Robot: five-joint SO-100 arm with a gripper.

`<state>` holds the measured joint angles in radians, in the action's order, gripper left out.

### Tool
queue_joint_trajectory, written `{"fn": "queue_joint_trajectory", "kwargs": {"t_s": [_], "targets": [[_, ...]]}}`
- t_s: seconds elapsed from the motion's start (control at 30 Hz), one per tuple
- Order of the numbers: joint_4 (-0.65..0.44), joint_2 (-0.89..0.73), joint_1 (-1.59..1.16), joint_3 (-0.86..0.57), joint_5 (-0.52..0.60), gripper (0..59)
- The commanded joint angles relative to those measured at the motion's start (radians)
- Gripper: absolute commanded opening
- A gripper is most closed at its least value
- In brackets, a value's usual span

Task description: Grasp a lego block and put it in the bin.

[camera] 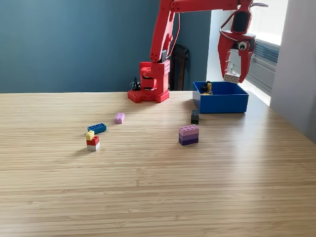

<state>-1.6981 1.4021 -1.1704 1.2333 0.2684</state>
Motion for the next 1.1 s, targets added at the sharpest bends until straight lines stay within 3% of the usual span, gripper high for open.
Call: {"fn": "queue_joint_trajectory", "kwargs": {"t_s": [0.03, 0.1, 0.17, 0.2, 0.33, 0.57, 0.8, 1.1], "targets": [[-0.025, 0.114, -0.046, -0.009, -0.014, 0.0], [-0.025, 0.114, -0.04, -0.014, -0.021, 2.3], [-0.025, 0.114, -0.04, -0.011, -0.026, 18.6], [-0.025, 0.114, -0.04, -0.009, -0.026, 22.4], [-0.025, 0.114, -0.031, -0.015, -0.026, 27.3], [-0.026, 0.114, -0.003, -0.046, -0.026, 24.2], [-0.02, 0.114, 0.244, -0.167, 0.031, 6.5], [0.052, 0.114, 0.692, -0.158, -0.025, 4.4]]}}
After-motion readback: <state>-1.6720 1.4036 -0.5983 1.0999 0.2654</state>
